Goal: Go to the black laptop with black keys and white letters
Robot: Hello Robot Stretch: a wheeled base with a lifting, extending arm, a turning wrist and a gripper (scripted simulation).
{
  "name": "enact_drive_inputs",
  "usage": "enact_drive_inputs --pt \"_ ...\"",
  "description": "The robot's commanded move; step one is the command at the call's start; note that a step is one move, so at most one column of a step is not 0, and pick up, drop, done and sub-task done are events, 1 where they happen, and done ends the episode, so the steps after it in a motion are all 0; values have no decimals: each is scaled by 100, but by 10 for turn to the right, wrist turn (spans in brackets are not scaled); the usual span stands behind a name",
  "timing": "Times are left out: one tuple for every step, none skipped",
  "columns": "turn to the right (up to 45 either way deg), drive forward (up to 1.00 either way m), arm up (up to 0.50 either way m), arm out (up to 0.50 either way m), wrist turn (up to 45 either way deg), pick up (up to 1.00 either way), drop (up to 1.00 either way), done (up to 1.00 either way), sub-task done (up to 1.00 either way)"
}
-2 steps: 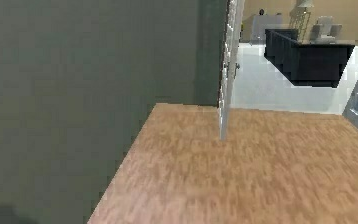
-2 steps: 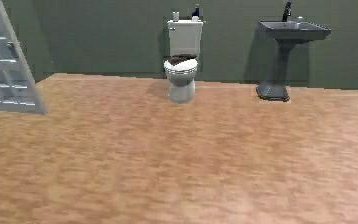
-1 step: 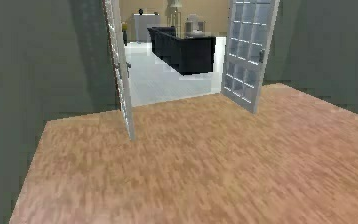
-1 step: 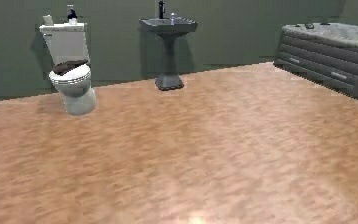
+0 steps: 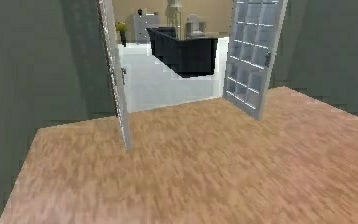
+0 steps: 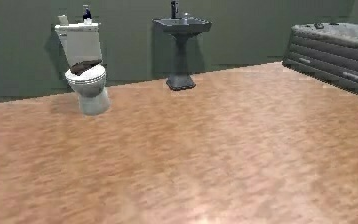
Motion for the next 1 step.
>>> enact_drive_inputs --pt "0 100 0 0 0 0 0 0 0"
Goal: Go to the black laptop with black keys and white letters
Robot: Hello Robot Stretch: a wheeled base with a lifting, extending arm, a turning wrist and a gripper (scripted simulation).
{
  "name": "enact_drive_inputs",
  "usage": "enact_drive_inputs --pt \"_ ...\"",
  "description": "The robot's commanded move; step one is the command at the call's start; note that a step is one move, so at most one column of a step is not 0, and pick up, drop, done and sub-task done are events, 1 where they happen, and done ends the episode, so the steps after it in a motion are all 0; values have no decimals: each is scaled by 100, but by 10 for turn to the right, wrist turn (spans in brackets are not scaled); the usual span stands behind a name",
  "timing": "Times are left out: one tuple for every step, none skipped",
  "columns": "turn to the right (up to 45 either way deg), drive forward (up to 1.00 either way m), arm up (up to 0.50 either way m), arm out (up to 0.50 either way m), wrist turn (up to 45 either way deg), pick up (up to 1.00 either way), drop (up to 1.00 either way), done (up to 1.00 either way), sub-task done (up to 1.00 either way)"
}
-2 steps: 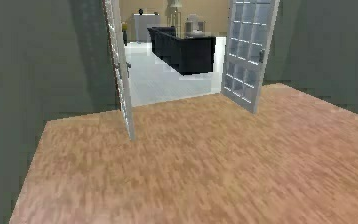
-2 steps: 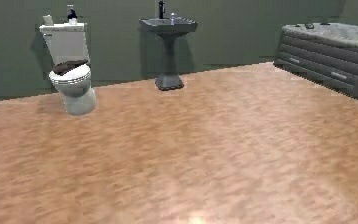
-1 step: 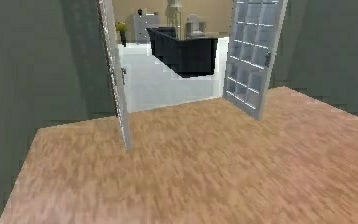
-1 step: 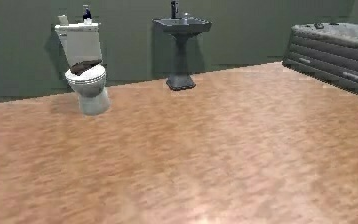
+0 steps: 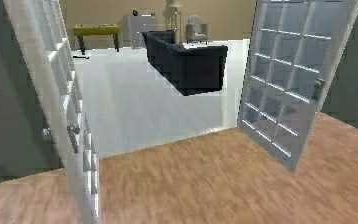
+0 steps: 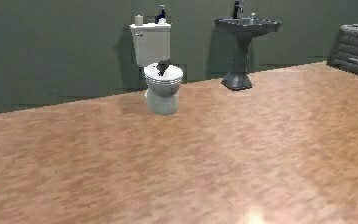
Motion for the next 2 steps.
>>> enact_drive_inputs --pt "60 0 0 0 0 0 0 0 0" --pt "0 80 0 0 0 0 0 0 0"
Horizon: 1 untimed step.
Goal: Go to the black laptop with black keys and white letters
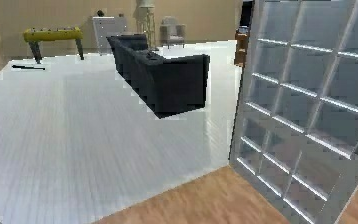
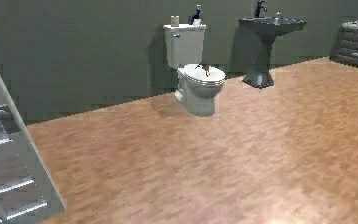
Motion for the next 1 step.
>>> enact_drive_inputs --pt "-240 0 0 0 0 0 0 0 0"
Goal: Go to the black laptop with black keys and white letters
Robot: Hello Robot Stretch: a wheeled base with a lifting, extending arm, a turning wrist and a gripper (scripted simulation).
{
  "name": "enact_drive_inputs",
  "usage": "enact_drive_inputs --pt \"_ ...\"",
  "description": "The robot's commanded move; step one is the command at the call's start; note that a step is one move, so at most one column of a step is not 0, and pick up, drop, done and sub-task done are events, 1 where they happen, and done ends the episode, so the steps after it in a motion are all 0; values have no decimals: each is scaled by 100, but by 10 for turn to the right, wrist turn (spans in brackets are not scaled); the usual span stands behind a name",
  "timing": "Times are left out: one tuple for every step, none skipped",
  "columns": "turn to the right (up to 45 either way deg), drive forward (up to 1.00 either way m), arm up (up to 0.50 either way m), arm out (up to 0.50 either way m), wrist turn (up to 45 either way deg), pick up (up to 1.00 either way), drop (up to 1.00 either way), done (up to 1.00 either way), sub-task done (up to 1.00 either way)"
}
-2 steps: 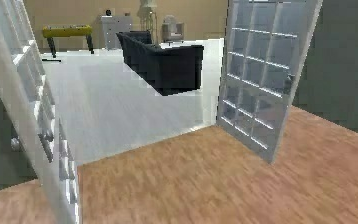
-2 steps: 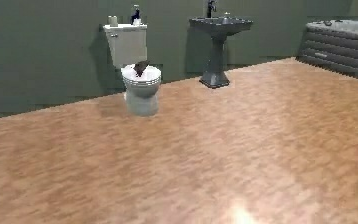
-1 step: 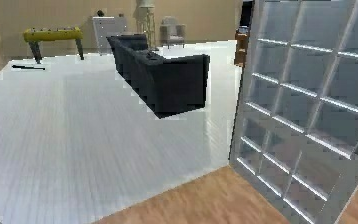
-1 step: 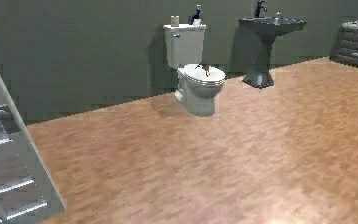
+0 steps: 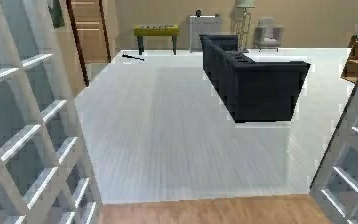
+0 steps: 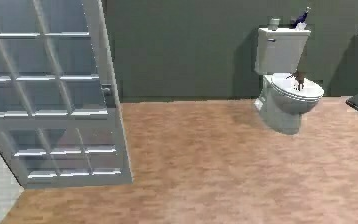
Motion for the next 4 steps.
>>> enact_drive_inputs --pt "0 100 0 0 0 0 0 0 0" --pt "0 100 0 0 0 0 0 0 0" --pt "0 100 0 0 0 0 0 0 0" --pt "-30 0 0 0 0 0 0 0 0"
